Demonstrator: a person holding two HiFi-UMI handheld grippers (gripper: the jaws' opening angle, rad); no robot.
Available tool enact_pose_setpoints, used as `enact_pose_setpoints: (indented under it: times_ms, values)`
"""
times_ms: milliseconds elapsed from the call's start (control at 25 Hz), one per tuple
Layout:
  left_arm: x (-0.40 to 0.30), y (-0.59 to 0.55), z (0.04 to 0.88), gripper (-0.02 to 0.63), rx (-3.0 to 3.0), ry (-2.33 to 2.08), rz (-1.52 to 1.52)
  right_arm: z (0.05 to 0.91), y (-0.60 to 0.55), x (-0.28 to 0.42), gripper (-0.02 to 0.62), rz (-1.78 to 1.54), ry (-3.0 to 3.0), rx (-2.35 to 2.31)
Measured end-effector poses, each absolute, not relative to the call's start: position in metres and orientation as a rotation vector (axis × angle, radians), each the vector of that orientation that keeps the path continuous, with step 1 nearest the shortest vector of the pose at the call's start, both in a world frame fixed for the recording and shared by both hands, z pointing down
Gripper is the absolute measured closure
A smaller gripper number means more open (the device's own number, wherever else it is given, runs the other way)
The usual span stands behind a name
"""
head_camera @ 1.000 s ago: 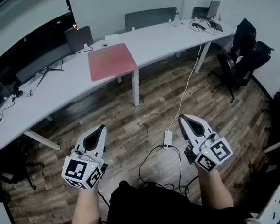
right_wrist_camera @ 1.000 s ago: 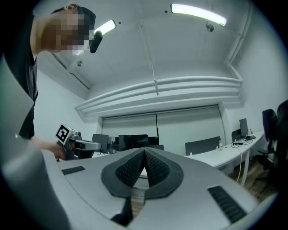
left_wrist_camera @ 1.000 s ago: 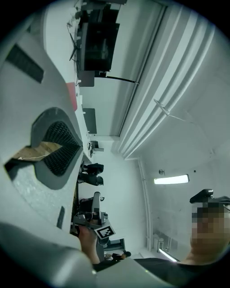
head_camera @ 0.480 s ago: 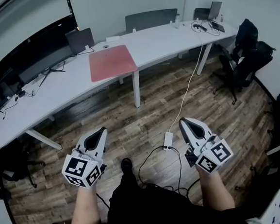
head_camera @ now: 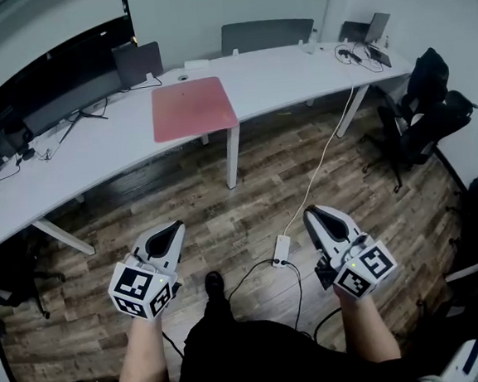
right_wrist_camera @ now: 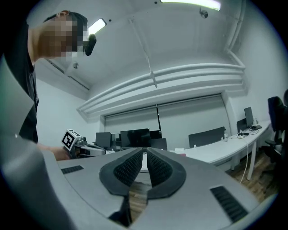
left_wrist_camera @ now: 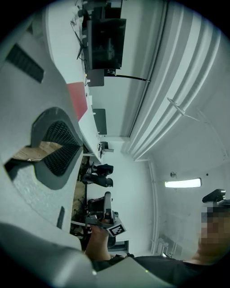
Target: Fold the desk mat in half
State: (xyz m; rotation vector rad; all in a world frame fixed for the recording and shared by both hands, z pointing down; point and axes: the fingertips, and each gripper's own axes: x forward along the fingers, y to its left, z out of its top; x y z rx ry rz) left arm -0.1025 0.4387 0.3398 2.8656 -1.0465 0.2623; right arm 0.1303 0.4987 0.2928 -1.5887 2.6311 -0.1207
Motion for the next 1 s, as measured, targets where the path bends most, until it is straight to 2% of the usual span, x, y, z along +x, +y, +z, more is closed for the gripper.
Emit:
enact_pose_setpoints:
  times_ms: [360,1000]
  values:
    - [-0.099,0.323,0.361,0.603,2.843,-0.949,0.26,0.306,0.387,0.116,0.549,-0.185,2.677,-1.621]
    - [-0.156,0.159,0.373,0.603,2.819,-0.896,0.232,0.312,0.234,0.051,0.545,-0.241,2.715,-1.689]
